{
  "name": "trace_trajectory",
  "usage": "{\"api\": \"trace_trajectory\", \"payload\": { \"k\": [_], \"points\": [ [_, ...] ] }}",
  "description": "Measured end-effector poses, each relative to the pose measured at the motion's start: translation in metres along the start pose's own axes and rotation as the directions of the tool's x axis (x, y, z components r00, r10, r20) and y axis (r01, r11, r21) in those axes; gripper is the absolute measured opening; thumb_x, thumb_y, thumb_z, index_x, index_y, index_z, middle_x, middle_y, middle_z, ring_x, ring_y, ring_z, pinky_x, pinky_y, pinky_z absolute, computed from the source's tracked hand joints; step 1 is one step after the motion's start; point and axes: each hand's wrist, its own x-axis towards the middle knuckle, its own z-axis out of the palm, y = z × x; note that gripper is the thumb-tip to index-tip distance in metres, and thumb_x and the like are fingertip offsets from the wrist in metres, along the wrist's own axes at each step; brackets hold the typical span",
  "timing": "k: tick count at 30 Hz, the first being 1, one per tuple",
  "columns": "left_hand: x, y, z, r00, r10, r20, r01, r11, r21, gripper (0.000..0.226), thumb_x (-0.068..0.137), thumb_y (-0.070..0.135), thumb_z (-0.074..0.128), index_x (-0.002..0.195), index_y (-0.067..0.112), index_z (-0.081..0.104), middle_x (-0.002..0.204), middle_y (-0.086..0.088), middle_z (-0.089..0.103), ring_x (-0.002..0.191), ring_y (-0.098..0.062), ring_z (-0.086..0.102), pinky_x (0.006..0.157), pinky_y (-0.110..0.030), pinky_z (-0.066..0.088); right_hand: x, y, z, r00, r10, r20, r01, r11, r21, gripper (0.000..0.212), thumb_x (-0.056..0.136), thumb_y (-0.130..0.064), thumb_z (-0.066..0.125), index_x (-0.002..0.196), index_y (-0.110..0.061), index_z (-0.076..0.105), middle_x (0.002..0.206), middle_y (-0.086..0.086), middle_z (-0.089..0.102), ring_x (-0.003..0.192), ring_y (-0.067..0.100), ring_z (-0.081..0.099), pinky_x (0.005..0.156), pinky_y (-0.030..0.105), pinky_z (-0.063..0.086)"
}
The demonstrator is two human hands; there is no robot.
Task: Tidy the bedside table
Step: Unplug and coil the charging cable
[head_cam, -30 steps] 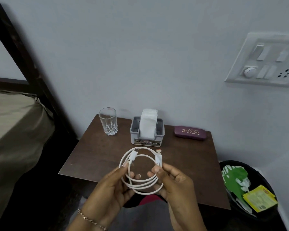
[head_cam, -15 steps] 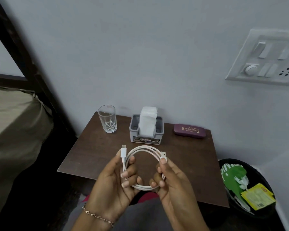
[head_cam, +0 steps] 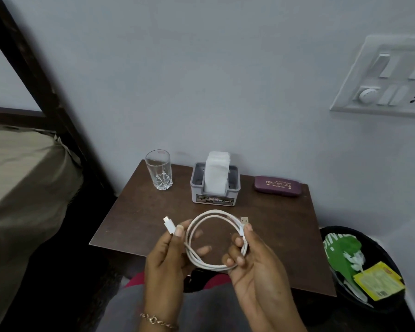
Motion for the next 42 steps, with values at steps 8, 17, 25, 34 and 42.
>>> {"api": "trace_trajectory", "payload": {
  "k": [8,17,25,34,42],
  "points": [
    [-0.011,0.004,-0.003,0.99,0.05,-0.131,-0.069,0.987,-0.145,0.028,0.093,0.022,0.042,0.076,0.009,0.061,0.085,-0.007,0.075,0.091,-0.019,0.068,0.086,-0.034,0.054,0.004,-0.009,-0.01,0.995,0.063,-0.073,-0.047,0.979,0.197,0.015,0.089,-0.02,0.05,0.078,-0.012,0.055,0.056,-0.001,0.041,0.038,0.007,0.037,0.057,0.028,0.056],
    [-0.022,0.016,-0.009,0.979,-0.179,0.096,0.193,0.966,-0.171,0.026,0.086,0.021,0.049,0.099,0.007,0.066,0.044,0.003,0.034,0.036,-0.006,0.038,0.04,-0.018,0.047,0.002,-0.007,-0.013,0.998,0.028,-0.062,-0.011,0.963,0.268,0.018,0.088,-0.026,0.05,0.086,-0.012,0.06,0.059,-0.002,0.05,0.04,0.005,0.043,0.044,0.02,0.048],
    [-0.006,0.027,-0.025,0.901,-0.353,0.254,0.383,0.921,-0.077,0.03,0.07,0.027,0.059,0.083,0.004,0.072,0.046,0.003,0.029,0.034,-0.006,0.031,0.037,-0.018,0.036,-0.005,-0.004,0.0,0.997,-0.056,0.047,0.047,0.984,0.174,0.04,0.079,-0.033,0.059,0.11,-0.008,0.064,0.068,0.0,0.054,0.045,0.006,0.046,0.04,0.02,0.043],
    [-0.007,-0.006,-0.022,0.82,-0.473,0.323,0.435,0.881,0.186,0.019,0.085,0.009,0.06,0.096,-0.006,0.062,0.048,-0.007,0.045,0.034,-0.009,0.039,0.037,-0.019,0.04,-0.009,-0.003,-0.002,0.983,-0.001,0.183,-0.023,0.991,0.132,0.033,0.078,-0.033,0.064,0.099,-0.008,0.067,0.065,0.0,0.045,0.034,0.001,0.03,0.03,0.013,0.03],
    [-0.002,-0.004,-0.023,0.795,-0.506,0.335,0.539,0.842,-0.008,0.047,0.077,0.043,0.05,0.088,0.004,0.073,0.08,-0.013,0.068,0.071,-0.023,0.063,0.067,-0.035,0.051,-0.006,0.003,-0.003,0.987,-0.161,0.003,0.149,0.911,-0.385,0.023,0.092,-0.025,0.049,0.103,-0.016,0.068,0.059,-0.004,0.036,0.039,0.001,0.024,0.035,0.014,0.025]
  ]
}}
